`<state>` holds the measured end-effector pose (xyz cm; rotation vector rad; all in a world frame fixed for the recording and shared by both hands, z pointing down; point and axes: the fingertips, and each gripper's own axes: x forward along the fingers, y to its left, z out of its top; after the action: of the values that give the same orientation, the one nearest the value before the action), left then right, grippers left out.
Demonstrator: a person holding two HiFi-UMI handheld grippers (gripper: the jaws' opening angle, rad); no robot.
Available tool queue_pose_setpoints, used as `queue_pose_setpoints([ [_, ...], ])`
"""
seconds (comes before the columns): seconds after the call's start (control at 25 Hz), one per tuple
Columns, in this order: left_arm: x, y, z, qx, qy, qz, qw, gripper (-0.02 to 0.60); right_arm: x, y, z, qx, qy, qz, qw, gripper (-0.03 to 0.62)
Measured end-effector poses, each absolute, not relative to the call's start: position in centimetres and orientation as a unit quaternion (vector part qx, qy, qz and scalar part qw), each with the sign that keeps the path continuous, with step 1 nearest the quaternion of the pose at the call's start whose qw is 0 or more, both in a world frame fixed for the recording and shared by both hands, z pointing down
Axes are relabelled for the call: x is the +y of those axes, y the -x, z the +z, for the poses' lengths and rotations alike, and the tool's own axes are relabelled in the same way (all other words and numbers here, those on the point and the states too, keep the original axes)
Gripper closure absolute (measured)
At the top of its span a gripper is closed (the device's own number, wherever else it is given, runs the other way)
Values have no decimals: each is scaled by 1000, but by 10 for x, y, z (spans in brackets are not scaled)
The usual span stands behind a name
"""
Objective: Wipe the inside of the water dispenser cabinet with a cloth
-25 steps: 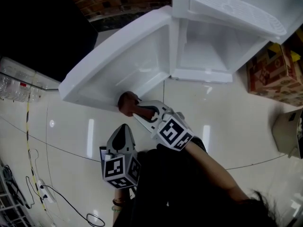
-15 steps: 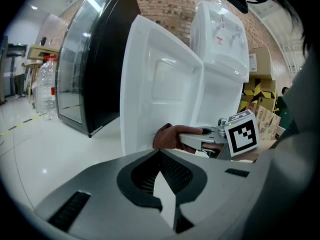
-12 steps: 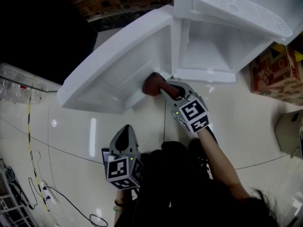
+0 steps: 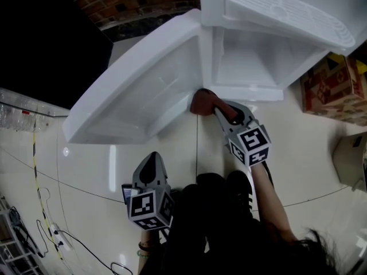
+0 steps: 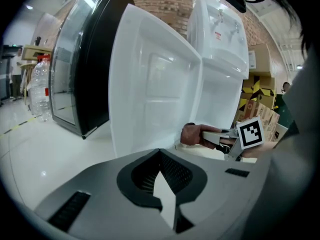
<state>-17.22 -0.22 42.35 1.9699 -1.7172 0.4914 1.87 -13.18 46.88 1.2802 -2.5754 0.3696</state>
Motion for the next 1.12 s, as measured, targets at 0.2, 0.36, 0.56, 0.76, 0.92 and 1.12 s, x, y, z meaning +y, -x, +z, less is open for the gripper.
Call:
queue_pose_setpoints([
  [0.2,-11,168,427,-624,-720,183,242,578,-138,-84,470,-842,-509,132,120,519],
  [0.36,-24,157,426,-607,-734,195,232,578,-174,-126,446,-815,-559,124,91,519],
  [0.56,-39,150,426,-593,-746,221,209,578,-231,-124,433,-811,-566,121,85,519],
  [0.76,-54,147,435,-582,-752,230,205,578,-272,-83,432,-833,-532,112,101,519],
  [0.92,-75,123,428,-556,-780,223,182,578,-280,-73,445,-838,-518,113,129,519],
  [1.12,-95,91,411,-518,-816,209,148,578,-287,-119,461,-794,-575,108,164,519],
])
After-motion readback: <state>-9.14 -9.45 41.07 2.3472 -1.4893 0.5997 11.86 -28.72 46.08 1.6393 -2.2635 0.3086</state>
